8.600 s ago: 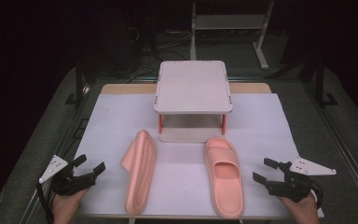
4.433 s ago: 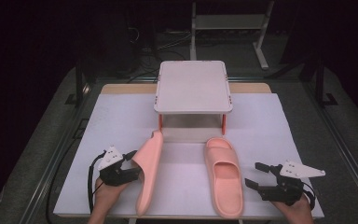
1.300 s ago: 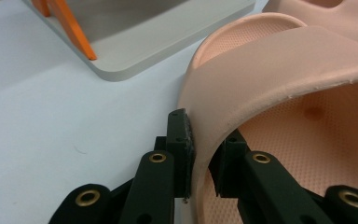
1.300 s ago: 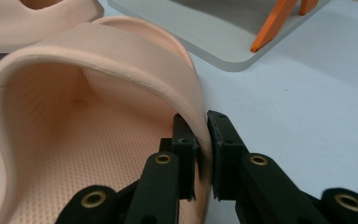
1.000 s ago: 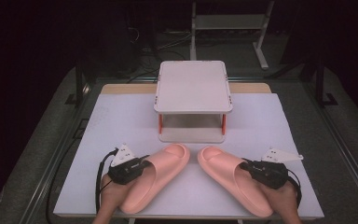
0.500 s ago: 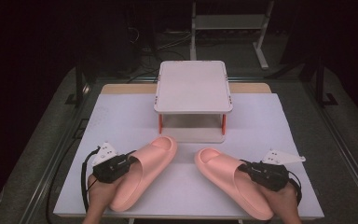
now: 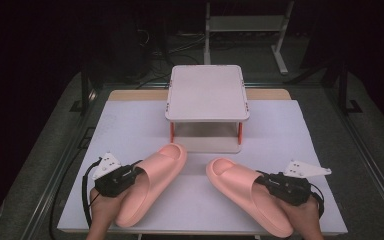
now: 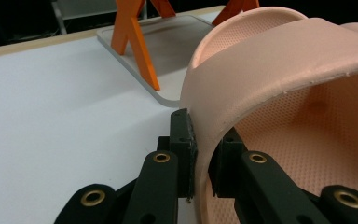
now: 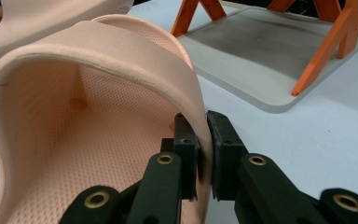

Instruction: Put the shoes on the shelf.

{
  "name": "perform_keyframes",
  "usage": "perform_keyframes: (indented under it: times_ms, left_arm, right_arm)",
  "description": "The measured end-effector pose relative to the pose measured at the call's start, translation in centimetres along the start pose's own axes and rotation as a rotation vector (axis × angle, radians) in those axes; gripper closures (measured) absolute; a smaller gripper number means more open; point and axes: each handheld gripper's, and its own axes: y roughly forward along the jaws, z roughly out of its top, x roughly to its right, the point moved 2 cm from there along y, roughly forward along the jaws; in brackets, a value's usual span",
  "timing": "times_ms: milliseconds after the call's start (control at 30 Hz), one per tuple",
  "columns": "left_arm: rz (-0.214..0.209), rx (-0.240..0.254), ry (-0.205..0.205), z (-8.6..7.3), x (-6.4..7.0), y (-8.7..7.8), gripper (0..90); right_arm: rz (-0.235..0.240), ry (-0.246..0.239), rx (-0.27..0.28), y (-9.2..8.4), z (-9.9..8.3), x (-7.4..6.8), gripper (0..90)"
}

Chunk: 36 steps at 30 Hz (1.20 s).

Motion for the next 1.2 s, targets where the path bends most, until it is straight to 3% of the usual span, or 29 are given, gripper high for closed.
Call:
perform_keyframes:
  times_ms: [367,567,800,967,1033,1200]
  left_arm:
    - [0.018,0.024,-0.007,0.8,0.6,-0.9,81.2]
    - [0.018,0.039,0.014,2.3,1.0,-1.3,81.3]
    - [0.02,0.043,0.072,5.7,1.1,-1.9,81.2]
    - [0.016,0.067,0.081,7.5,0.8,-2.1,81.2]
    - [0.013,0.073,0.079,7.8,0.8,-2.0,81.2]
    - [0.002,0.084,0.1,9.9,0.6,-1.5,81.2]
  right_arm:
    - [0.044,-0.006,0.005,0.0,0.2,-0.9,82.3]
    - [0.082,0.019,0.009,0.0,0.4,-0.8,82.4]
    - [0.124,0.012,0.007,-1.9,2.8,-1.6,82.5]
    - [0.148,-0.013,-0.08,-3.9,4.3,-2.7,82.6]
    - [0.148,-0.02,-0.09,-4.1,4.6,-2.8,82.5]
    - [0.157,-0.037,-0.059,-5.0,6.8,-2.9,82.8]
